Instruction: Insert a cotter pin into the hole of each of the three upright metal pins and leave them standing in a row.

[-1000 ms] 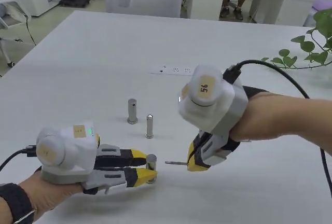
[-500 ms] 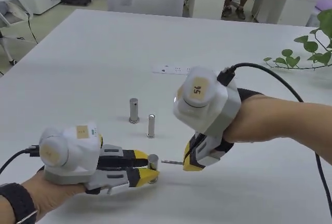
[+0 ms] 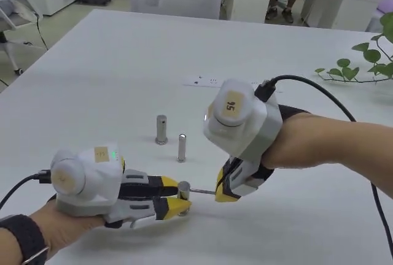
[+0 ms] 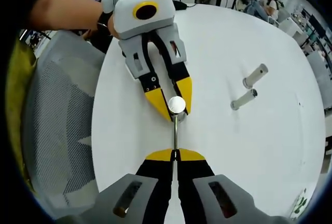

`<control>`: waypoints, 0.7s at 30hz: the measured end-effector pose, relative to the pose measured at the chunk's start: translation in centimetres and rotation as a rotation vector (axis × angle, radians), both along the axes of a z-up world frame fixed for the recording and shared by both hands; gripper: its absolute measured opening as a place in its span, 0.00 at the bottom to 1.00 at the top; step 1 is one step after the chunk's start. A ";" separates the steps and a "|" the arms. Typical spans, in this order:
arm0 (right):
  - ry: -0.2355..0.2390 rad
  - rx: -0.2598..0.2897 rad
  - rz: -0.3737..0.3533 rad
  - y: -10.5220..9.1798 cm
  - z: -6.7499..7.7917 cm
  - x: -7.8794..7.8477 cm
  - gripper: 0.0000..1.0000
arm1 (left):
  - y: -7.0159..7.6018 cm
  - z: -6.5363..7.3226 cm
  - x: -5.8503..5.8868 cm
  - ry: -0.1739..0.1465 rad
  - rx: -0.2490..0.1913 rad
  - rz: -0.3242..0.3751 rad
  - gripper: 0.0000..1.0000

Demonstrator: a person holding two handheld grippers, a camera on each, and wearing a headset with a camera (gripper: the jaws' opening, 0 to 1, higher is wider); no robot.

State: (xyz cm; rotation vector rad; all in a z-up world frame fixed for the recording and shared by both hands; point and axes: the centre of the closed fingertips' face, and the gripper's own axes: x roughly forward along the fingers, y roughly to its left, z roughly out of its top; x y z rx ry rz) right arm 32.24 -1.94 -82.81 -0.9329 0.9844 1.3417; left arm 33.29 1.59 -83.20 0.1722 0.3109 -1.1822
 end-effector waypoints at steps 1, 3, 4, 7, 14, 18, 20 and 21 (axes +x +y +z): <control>0.001 0.001 -0.001 0.0 0.0 0.0 0.03 | 0.0 0.0 0.0 0.000 0.000 0.000 0.11; 0.001 0.002 -0.002 0.0 0.0 0.0 0.03 | 0.0 0.0 0.0 0.000 0.000 0.000 0.11; 0.001 0.002 -0.003 0.0 0.0 0.0 0.03 | 0.0 0.0 0.0 0.000 0.000 0.000 0.11; 0.003 0.001 -0.002 0.0 0.0 0.0 0.03 | 0.0 0.0 0.0 0.000 0.001 0.000 0.11; 0.006 -0.004 -0.004 0.0 0.0 -0.1 0.03 | 0.0 0.0 -0.1 -0.001 0.004 0.008 0.11; 0.009 -0.008 -0.009 0.0 -0.1 -0.2 0.03 | 0.0 0.0 -0.1 -0.004 0.008 0.016 0.11; 0.007 -0.010 -0.009 0.1 0.0 -0.2 0.03 | 0.1 0.0 -0.1 -0.003 0.009 0.022 0.11; 0.008 -0.012 -0.009 0.1 0.0 -0.2 0.03 | 0.1 -0.1 -0.2 -0.003 0.010 0.024 0.11</control>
